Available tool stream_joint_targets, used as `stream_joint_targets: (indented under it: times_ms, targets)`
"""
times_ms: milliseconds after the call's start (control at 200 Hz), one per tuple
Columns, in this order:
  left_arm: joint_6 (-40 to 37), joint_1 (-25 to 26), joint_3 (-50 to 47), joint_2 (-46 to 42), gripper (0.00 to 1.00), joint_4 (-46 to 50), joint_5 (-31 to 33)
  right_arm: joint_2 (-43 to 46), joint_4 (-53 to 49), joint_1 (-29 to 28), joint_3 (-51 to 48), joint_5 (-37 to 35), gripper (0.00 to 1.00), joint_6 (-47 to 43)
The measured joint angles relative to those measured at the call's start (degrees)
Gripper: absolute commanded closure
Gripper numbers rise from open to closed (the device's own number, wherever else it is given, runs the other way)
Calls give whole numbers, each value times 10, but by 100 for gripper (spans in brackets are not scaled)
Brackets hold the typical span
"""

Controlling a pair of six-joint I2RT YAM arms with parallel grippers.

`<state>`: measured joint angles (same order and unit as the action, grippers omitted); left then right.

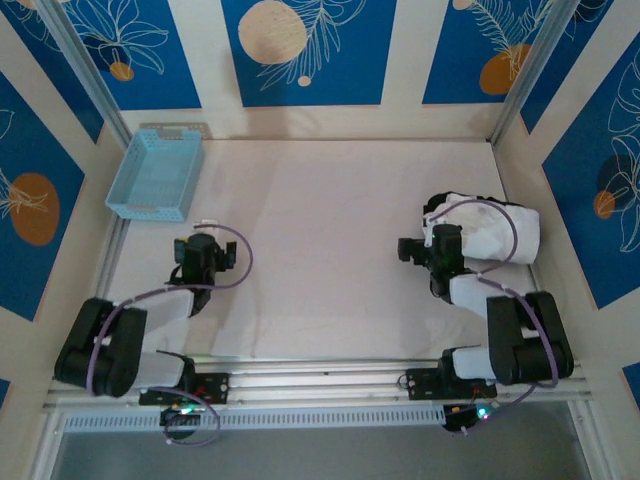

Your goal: Fold the inside-out t-shirt

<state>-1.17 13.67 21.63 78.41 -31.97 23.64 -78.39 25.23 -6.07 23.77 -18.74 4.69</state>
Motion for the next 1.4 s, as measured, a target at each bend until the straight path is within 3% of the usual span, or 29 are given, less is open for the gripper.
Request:
stream_joint_targets:
  times_ms: [125,300,615,1400]
  targets:
    - [-15,-11,0,20,0,-57,-9,-8,62,-3,0,10,1,-5]
    - [-18,-64,-6,101,1,-171,-64,-78,156,38,1,59,1,2]
    - [-18,-73,-9,110,0,-200,-101,-89,188,51,-2,98,1,9]
    - [-18,-73,-9,110,0,-212,-102,-89,193,53,-2,103,1,9]
